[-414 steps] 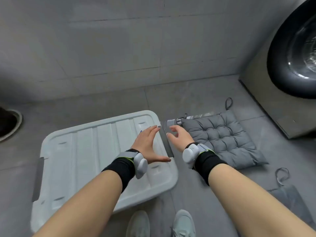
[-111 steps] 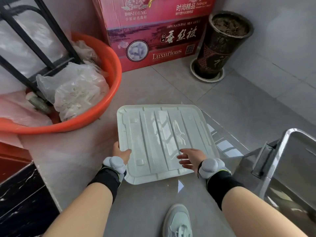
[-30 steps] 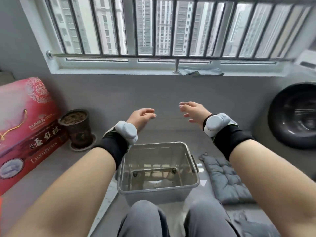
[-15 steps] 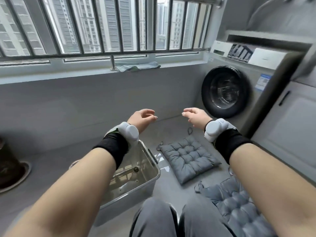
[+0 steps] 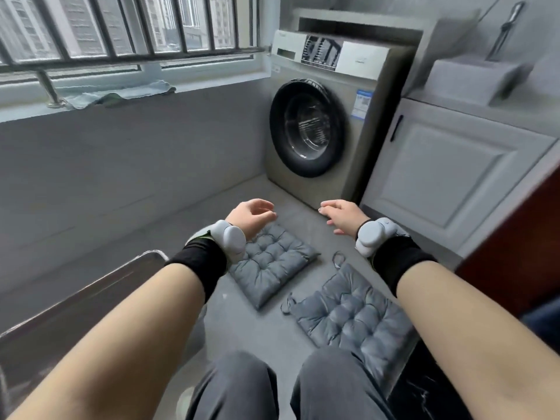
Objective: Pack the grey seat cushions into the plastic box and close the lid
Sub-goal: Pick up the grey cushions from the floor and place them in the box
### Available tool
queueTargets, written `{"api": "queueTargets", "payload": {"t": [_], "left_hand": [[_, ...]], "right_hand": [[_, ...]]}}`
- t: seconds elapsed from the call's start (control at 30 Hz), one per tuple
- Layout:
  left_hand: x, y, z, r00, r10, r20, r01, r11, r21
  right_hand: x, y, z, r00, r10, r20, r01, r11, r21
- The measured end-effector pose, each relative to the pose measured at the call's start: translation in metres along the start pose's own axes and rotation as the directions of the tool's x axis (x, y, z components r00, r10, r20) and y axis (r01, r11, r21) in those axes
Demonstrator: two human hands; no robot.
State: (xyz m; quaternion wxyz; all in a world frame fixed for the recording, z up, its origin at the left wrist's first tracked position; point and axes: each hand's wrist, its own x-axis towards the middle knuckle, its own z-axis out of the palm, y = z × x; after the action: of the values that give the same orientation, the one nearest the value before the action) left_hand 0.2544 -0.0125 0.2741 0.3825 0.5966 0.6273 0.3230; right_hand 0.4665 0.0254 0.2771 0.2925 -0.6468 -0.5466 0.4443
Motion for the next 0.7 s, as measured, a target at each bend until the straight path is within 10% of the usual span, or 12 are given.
{"api": "queueTargets", "payload": {"t": [0.7], "left_hand": [[0.141, -0.081, 0.267, 0.920, -0.178, 0.349, 0.127, 0.978, 0.164]], "right_hand": [[0.103, 0.265, -0.082, 0.900, 0.408, -0.153, -0.395, 0.913, 0.105]]}}
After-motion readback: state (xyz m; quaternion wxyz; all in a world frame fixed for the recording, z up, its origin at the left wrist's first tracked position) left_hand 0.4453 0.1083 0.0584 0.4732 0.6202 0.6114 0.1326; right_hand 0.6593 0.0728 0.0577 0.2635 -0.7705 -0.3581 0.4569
